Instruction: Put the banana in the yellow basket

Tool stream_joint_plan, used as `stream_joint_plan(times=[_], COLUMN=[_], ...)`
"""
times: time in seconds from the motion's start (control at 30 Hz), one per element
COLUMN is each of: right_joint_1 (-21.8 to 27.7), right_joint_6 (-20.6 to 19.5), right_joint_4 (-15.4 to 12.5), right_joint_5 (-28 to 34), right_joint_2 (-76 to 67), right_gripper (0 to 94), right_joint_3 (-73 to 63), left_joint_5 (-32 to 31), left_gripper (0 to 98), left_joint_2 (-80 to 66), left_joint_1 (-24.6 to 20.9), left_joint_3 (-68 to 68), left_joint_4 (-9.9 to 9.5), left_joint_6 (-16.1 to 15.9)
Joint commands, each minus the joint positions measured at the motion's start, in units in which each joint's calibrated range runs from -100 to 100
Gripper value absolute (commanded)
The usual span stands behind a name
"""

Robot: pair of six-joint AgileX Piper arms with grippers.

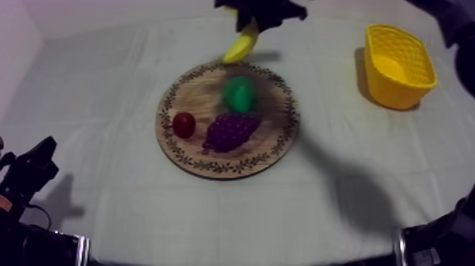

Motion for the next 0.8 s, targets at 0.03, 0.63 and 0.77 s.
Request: stream_joint_plan(times=[0.03,0.63,0.77], right_joint_1=[3.5,21.0,23.9], right_joint_6=[0.8,7.0,7.8], right_joint_4=[-0.1,-1.1,-1.0], right_joint_5=[-1.9,-11.1,-12.1], right_joint_2=[-5.7,-15.1,-14.1], right_gripper=[8.6,9.1,9.2], right_joint_3=[5.7,24.3,25.4], left_joint_5=[0.0,0.0,0.0], left_gripper=[0.1,0.1,0.1], left_joint_2=[0.0,0.0,0.0], left_joint_1=[0.0,0.0,0.0], left_joint_3=[0.0,0.0,0.0], left_joint_4=[0.00,0.00,0.00], left_joint_6=[0.0,0.0,0.0])
